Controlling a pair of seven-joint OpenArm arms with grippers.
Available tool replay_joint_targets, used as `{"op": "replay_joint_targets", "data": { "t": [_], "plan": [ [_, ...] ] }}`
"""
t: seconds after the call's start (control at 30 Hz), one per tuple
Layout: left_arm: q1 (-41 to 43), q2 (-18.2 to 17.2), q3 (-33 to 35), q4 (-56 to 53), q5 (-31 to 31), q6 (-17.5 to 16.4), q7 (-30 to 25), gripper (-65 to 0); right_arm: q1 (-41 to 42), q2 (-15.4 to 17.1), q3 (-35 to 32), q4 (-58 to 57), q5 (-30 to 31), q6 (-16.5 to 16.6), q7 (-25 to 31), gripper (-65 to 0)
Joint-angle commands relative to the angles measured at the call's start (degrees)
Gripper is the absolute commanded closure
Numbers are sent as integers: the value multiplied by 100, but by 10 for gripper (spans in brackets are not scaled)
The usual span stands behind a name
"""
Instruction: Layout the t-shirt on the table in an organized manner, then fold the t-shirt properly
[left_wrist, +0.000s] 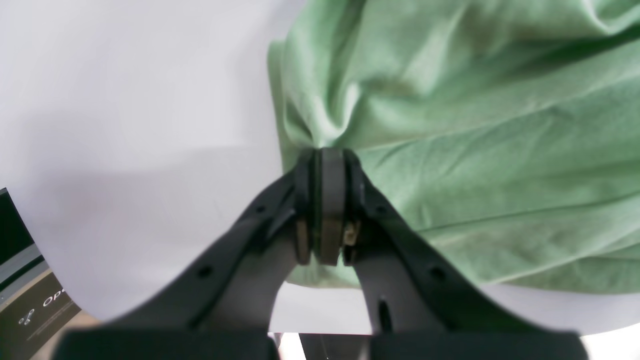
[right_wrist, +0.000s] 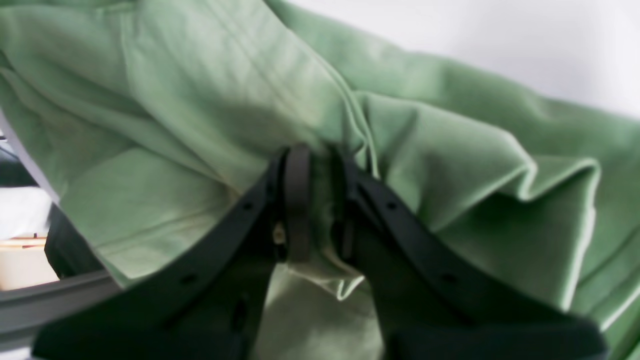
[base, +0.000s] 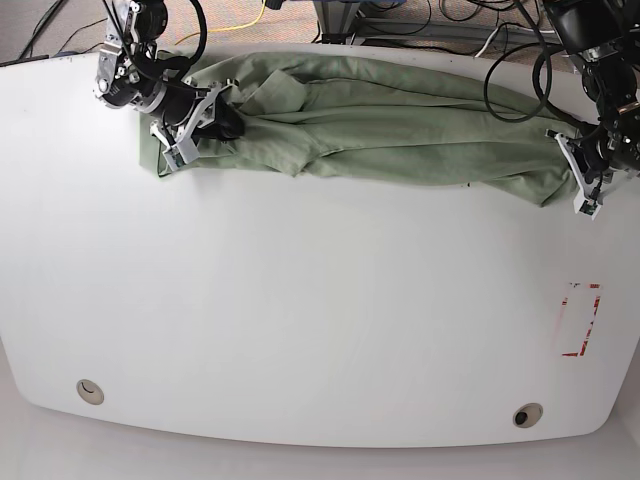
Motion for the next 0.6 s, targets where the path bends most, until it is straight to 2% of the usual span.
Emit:
{"op": "replay_joint_targets", "data": {
  "t": [0.0, 0.37, 0.57],
  "plan": [
    [-62, -64, -8, 98, -15, -3, -30, 0, 215, 249, -205, -463, -595, -121, -191, -84],
    [-238, 191, 406, 28, 11, -3, -39, 0, 927, 521, -240, -1281, -656, -121, 117, -82],
    [-396, 199, 476, -227, 284, -3, -162, 0, 1173, 574, -249, -1395, -656, -121, 117, -82]
  ]
}}
